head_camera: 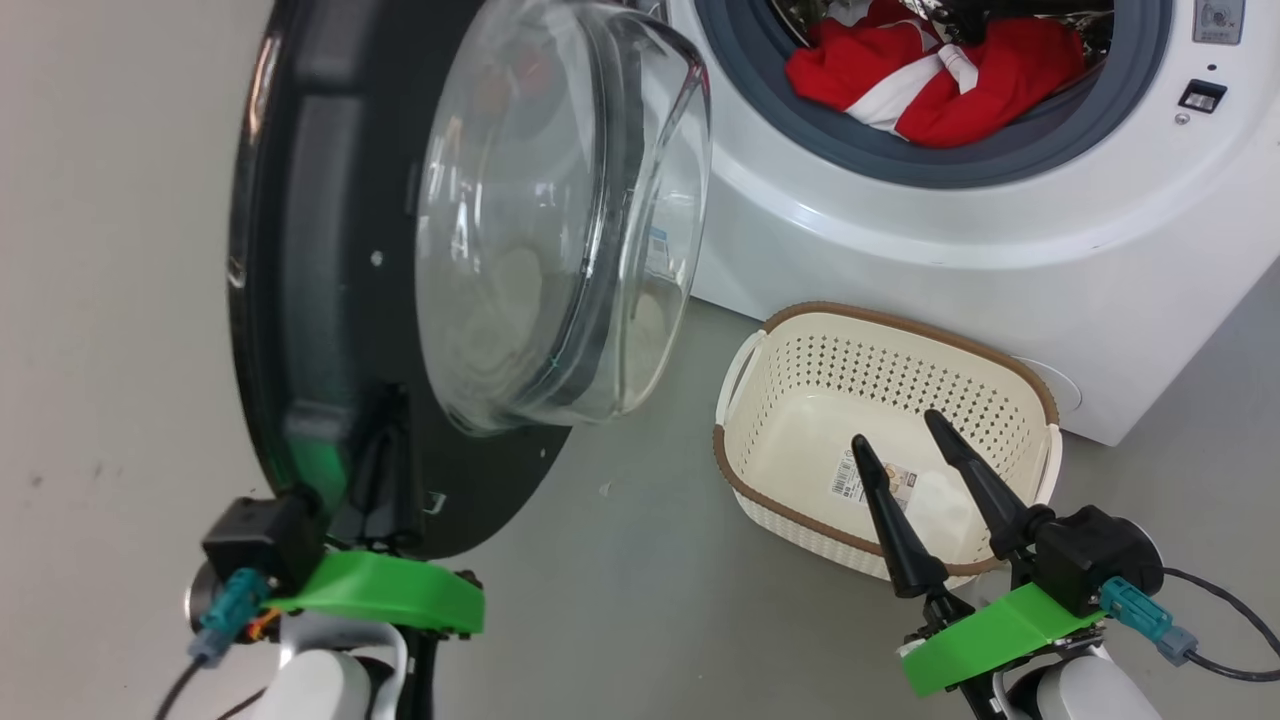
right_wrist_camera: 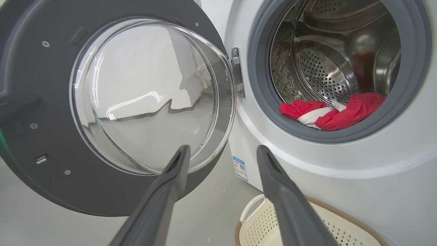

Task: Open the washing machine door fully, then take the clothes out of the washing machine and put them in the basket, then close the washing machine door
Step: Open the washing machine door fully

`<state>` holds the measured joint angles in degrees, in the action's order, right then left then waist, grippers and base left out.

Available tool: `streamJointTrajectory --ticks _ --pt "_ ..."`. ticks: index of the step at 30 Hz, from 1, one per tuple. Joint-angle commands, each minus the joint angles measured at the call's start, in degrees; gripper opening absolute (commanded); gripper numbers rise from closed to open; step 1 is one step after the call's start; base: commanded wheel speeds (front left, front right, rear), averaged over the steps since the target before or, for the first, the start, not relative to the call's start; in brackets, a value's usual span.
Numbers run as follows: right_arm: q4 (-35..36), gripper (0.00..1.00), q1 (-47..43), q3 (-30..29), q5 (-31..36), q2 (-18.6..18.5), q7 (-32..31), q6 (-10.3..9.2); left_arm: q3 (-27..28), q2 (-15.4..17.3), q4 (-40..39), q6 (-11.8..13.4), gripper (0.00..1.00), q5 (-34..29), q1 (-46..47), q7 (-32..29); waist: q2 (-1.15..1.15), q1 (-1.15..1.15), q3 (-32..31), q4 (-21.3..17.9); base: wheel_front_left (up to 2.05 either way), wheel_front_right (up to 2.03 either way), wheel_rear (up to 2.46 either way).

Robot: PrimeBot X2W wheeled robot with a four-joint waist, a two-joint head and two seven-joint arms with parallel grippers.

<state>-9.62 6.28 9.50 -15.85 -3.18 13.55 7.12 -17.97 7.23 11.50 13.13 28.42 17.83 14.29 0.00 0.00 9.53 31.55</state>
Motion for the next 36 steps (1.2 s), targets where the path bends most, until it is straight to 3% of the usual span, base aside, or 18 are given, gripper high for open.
streamJointTrajectory --ticks 1,24,36 --pt "2.0 1.0 0.6 1.2 1.2 0.3 -0.3 0.36 5.1 1.3 -0.9 0.3 0.0 0.0 1.0 0.7 0.0 0.0 0.2 -0.1 0.0 0.0 0.0" --pt "6.5 1.0 -0.6 -0.1 4.8 0.3 -4.5 0.36 20.8 -3.6 6.7 -6.5 0.0 -5.1 9.5 0.7 0.0 0.0 3.7 -0.5 0.0 0.0 0.0" --pt "8.4 1.0 0.2 0.1 6.4 0.3 -5.9 0.36 28.2 -4.3 12.6 -9.1 0.0 -7.7 15.4 0.7 0.0 0.0 6.1 -1.2 0.0 0.0 0.0"
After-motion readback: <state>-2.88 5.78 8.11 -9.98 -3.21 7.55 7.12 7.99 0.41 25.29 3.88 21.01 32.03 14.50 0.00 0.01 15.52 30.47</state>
